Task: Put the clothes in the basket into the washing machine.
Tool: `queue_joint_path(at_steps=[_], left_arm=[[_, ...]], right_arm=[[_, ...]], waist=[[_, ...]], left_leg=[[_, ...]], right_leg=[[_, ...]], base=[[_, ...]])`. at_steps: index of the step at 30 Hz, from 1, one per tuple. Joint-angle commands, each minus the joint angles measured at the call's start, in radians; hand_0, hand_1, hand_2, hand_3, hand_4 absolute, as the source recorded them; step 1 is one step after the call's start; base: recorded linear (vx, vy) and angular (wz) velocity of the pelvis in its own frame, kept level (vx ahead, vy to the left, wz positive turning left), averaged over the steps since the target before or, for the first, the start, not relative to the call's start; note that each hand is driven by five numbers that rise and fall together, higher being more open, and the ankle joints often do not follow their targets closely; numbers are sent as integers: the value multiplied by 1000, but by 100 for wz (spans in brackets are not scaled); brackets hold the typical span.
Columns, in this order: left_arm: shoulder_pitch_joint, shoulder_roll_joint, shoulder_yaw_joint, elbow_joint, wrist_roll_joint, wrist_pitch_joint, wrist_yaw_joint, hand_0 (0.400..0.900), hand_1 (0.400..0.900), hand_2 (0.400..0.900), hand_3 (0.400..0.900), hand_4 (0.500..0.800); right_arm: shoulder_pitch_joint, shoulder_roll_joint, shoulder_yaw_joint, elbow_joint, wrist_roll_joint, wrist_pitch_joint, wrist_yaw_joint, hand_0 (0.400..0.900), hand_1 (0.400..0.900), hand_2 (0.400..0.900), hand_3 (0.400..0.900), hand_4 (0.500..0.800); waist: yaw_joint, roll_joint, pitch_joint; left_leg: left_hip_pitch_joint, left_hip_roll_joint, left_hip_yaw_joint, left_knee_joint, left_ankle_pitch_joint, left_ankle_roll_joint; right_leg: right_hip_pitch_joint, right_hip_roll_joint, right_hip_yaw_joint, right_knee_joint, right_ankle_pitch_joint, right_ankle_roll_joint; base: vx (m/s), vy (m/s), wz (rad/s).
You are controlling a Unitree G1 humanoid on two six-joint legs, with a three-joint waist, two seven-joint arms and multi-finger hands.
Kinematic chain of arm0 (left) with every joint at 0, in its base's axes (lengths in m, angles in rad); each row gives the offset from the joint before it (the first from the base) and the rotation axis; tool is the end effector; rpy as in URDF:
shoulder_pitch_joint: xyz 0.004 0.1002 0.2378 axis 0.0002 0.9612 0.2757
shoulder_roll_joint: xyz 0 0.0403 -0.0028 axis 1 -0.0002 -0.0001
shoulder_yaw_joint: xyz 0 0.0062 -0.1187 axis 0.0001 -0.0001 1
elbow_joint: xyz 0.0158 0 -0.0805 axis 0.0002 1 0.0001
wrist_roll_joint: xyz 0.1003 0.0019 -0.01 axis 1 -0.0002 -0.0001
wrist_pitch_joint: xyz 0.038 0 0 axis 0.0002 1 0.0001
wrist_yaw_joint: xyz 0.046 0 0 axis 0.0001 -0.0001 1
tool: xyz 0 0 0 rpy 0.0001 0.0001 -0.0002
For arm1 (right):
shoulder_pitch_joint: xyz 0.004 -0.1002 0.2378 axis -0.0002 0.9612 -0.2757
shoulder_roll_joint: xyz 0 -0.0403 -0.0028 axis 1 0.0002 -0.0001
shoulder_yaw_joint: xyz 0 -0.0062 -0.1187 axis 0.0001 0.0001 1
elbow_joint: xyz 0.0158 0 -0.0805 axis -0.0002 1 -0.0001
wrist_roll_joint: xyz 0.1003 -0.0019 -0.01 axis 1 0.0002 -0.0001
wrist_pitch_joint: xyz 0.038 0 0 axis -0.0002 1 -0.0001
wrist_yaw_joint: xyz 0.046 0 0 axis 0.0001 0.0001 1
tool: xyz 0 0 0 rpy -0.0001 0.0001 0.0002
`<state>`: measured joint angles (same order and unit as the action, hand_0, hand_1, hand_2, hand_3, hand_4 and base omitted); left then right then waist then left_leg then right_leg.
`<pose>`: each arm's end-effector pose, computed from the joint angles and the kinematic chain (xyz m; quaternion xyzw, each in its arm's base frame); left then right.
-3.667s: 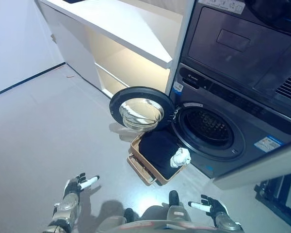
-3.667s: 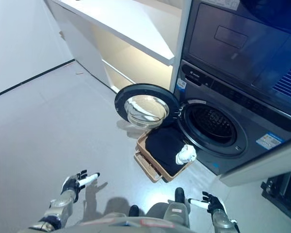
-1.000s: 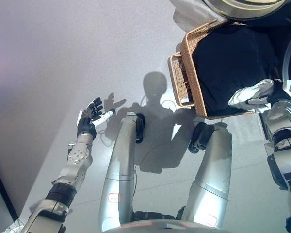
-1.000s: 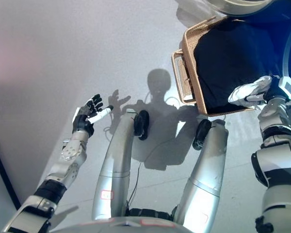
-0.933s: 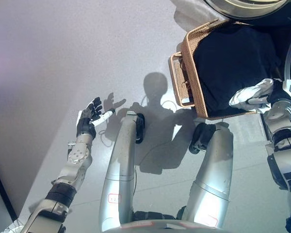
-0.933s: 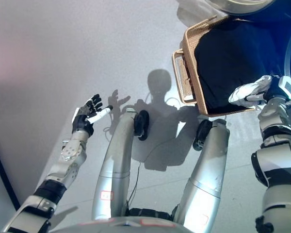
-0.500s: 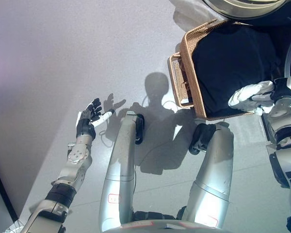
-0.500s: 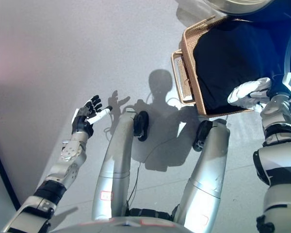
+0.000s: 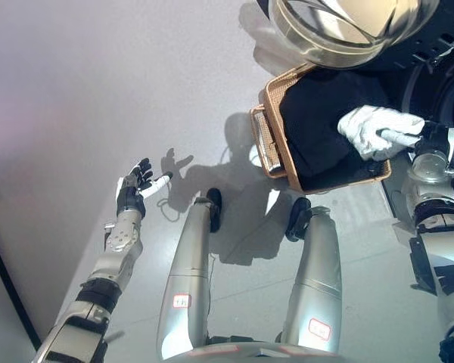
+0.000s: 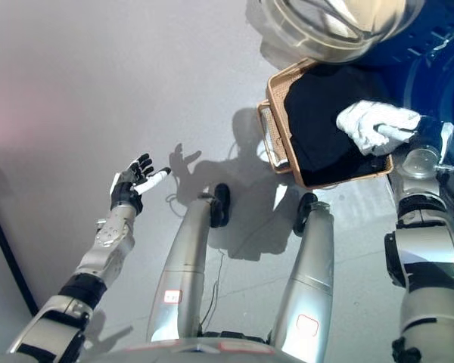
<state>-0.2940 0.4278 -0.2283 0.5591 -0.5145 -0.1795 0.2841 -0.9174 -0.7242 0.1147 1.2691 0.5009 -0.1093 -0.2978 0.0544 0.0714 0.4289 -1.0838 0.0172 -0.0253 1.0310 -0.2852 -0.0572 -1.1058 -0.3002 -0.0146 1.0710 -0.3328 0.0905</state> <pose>0.2545 0.2234 0.0114 0.0067 0.0673 0.1281 0.9895 0.3235 -0.3399 0.1376 -0.0636 0.0425 -0.3655 0.9277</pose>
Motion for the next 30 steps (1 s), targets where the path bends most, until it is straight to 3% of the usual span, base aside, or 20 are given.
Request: queue_joint_path(at_steps=[1,5,12,20,23,24,25,26,30], left_arm=[[-4,-2,69,59,-19,-72,36,900,900,900,900,800],[-19,-9,64,91,-27,-74,33,900,900,900,900,800],[-21,-17,65,103,-61,-67,23,900,900,900,900,800],[30,-32,55,52,-53,-47,30,900,900,900,900,800],[42,-36,51,54,-51,-41,26,900,900,900,900,800],[43,-35,52,51,-52,-40,25,900,900,900,900,800],[45,-34,52,51,-52,-42,26,900,900,900,900,800],[48,-33,51,47,-52,-43,26,900,900,900,900,800],[62,-30,59,21,-45,-44,19,900,900,900,900,800]], right_arm=[[66,20,-79,-32,253,-132,6,400,400,400,400,500],[83,42,-166,-48,477,-171,36,400,400,400,400,500],[42,17,-357,-62,887,-251,70,400,400,400,400,500],[-63,-98,-456,-82,999,-357,-13,400,400,400,400,500],[-82,-114,-449,-82,970,-350,-49,400,400,400,400,500],[-85,-128,-442,-75,960,-337,-51,576,576,576,576,606],[-90,-132,-431,-67,947,-331,-53,576,576,576,576,606],[-100,-134,-419,-68,942,-324,-54,900,900,900,900,800],[-112,-151,-379,-60,914,-296,-32,900,900,900,900,800]], waist=[[-25,-24,-63],[-37,-24,-70],[-38,-10,-115],[-38,21,-151],[-40,28,-161],[-40,31,-162],[-38,31,-163],[-38,31,-163],[-35,32,-156]], left_leg=[[189,54,-107,-262,60,-68],[279,54,-102,-408,153,-82],[427,71,-93,-632,240,-111],[501,76,-81,-794,317,-129],[524,82,-78,-843,338,-132],[530,83,-79,-856,345,-134],[533,84,-79,-864,349,-134],[536,86,-76,-871,353,-134],[543,89,-72,-886,367,-136]], right_leg=[[154,4,5,-262,155,31],[242,17,-16,-400,233,32],[359,26,-28,-542,270,44],[374,24,-20,-571,272,49],[374,26,-16,-574,269,50],[373,25,-15,-573,267,49],[372,26,-15,-574,267,49],[371,26,-14,-573,266,50],[366,23,-8,-570,267,49]], base=[[90,-85,8],[20,-60,5],[90,-44,5],[32,26,8],[13,24,-1],[0,0,0],[-11,4,5],[0,0,0],[0,0,0]])
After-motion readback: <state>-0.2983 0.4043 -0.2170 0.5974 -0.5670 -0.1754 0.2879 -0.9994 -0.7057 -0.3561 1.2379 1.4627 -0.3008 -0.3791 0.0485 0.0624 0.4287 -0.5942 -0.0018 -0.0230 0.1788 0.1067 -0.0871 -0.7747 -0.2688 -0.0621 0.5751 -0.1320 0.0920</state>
